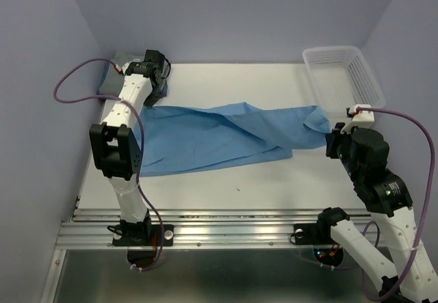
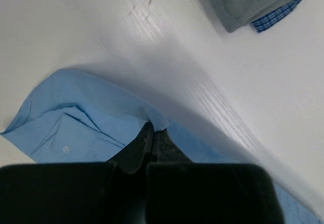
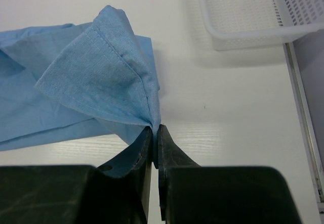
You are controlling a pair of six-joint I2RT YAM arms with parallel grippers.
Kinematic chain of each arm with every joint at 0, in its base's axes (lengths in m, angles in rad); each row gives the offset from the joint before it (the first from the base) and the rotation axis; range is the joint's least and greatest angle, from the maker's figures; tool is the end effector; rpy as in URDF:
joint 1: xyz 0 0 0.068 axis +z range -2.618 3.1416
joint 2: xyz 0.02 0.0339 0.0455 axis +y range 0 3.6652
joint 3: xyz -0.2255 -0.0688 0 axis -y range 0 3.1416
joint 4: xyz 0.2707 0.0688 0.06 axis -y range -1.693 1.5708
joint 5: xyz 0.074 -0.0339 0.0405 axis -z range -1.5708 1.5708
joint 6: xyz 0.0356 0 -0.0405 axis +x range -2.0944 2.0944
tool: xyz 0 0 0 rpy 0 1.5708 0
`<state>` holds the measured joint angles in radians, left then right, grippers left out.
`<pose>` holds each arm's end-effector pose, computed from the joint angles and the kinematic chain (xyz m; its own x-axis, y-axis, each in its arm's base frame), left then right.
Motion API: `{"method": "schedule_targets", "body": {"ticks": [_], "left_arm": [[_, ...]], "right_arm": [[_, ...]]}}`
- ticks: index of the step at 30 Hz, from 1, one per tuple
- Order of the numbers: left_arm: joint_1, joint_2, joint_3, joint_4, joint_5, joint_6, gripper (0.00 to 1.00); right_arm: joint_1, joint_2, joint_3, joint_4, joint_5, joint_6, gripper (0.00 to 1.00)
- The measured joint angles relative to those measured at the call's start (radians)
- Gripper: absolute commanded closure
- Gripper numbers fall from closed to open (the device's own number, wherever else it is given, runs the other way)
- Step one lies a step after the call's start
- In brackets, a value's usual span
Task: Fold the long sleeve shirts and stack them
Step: Fold the shirt
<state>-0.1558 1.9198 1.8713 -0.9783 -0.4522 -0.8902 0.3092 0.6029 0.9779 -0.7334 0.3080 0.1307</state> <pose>0.4225 -0.0506 0.2815 -0.4667 -0.6343 -0.6162 -0.7097 0.6844 -0.1670 0.1607 0.0400 0.3585 -0.3338 0.0237 -0.9423 0.0242 0.9996 0.0166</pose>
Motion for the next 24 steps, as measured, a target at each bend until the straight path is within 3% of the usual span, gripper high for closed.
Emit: {"method": "schedule_targets", "body": {"ticks": [2,4,6,10,16,20,24], "left_arm": [[0.0,-0.009,-0.058,0.004,-0.006,-0.016,0.83],[0.001,0.001,-0.116,0.017,0.013,-0.014,0.51],[0.0,0.004,-0.179,0.04,0.037,-0.002,0.47],[0.0,-0.008,-0.291,0.084,0.086,0.038,0.01],[0.004,-0.121,-0.439,0.112,0.156,0.106,0.01],[0.032,-0.174,-0.414,0.114,0.176,0.132,0.01],[0.073,-0.161,-0.291,0.116,0.18,0.162,0.01]], "right_arm": [[0.0,0.003,0.0,0.0,0.0,0.0,0.99],[0.0,0.015,0.0,0.0,0.003,0.0,0.99],[0.0,0.027,0.0,0.0,0.006,0.0,0.99],[0.0,0.04,0.0,0.0,0.009,0.0,0.99],[0.0,0.047,0.0,0.0,0.011,0.0,0.99],[0.0,0.05,0.0,0.0,0.012,0.0,0.98],[0.0,0.052,0.003,-0.014,0.027,0.01,0.99]]}}
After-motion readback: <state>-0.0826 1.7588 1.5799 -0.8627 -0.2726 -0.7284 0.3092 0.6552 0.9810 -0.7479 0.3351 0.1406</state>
